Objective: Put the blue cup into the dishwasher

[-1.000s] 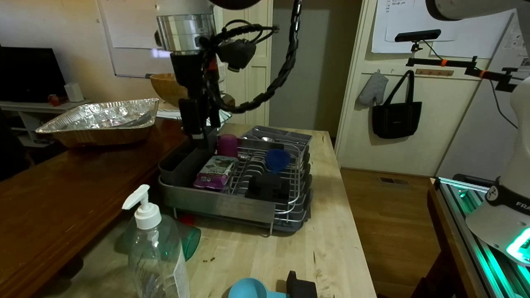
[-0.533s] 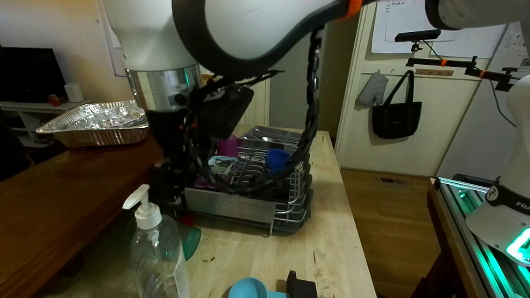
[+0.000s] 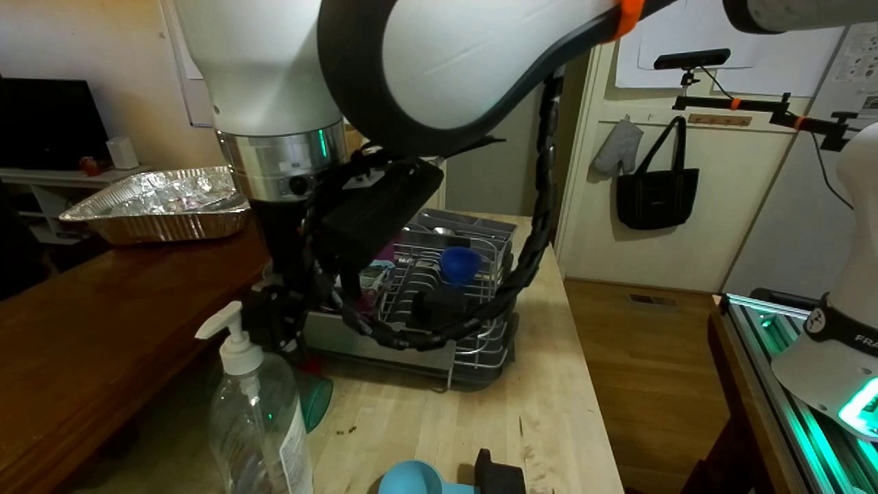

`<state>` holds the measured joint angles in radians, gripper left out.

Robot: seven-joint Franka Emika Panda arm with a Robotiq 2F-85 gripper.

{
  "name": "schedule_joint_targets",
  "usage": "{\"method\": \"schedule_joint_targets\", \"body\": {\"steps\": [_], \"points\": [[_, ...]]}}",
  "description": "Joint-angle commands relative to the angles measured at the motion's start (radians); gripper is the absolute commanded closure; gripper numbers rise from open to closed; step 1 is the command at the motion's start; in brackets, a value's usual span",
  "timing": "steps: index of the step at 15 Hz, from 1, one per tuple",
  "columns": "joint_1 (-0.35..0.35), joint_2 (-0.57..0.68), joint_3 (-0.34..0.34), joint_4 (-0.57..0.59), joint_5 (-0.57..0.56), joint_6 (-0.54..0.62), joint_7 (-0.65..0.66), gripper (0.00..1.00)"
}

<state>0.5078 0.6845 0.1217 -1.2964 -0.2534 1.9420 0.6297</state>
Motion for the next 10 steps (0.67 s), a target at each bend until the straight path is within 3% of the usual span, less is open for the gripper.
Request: {"method": "schedule_joint_targets", "body": {"steps": [1,4,10], "points": [[0.019,-0.060,-0.037,-0.117,-0.058,0.058,0.090,0.00],[0.022,-0.097,-0.043,-0.192,-0.113,0.104,0.079,0.00],[0.019,-0.074,-0.050,-0.279,-0.260,0.273,-0.128,0.00]]}}
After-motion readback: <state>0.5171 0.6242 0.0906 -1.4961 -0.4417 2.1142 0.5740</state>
